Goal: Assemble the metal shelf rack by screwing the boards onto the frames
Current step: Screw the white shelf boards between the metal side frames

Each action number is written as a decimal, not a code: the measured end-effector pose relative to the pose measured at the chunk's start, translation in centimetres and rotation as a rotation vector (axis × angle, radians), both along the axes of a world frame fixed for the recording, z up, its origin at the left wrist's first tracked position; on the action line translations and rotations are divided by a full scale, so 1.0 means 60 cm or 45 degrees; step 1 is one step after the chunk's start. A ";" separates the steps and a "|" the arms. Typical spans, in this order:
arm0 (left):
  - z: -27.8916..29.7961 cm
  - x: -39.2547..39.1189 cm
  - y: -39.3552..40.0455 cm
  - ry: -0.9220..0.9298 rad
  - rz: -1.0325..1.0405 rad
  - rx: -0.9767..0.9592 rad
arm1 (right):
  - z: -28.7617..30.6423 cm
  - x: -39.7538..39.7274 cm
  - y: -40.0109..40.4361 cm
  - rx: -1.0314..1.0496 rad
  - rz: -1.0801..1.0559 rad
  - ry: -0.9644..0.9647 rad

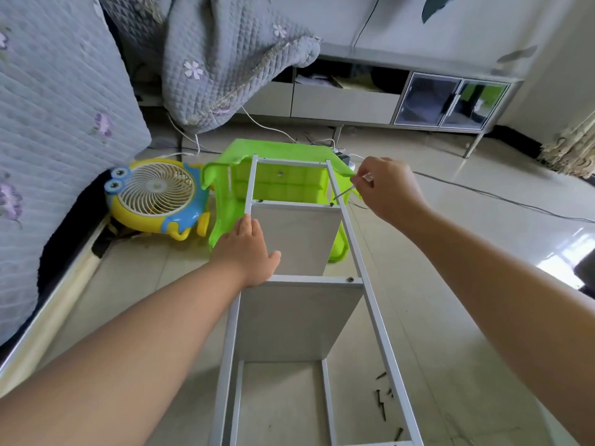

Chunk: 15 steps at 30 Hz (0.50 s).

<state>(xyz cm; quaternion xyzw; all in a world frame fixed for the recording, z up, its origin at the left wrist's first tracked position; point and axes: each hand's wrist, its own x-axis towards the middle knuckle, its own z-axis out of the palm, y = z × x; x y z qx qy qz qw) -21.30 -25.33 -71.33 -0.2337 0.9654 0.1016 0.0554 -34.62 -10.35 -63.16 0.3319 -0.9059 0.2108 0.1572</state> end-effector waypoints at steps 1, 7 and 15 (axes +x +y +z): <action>0.000 -0.005 -0.001 0.001 0.015 0.007 | -0.003 -0.007 -0.004 0.021 -0.001 0.011; -0.007 -0.025 -0.003 0.006 0.115 0.021 | -0.019 -0.048 -0.009 -0.025 0.058 -0.049; -0.011 -0.021 0.000 0.014 0.120 0.022 | -0.035 -0.060 -0.013 -0.097 0.096 -0.080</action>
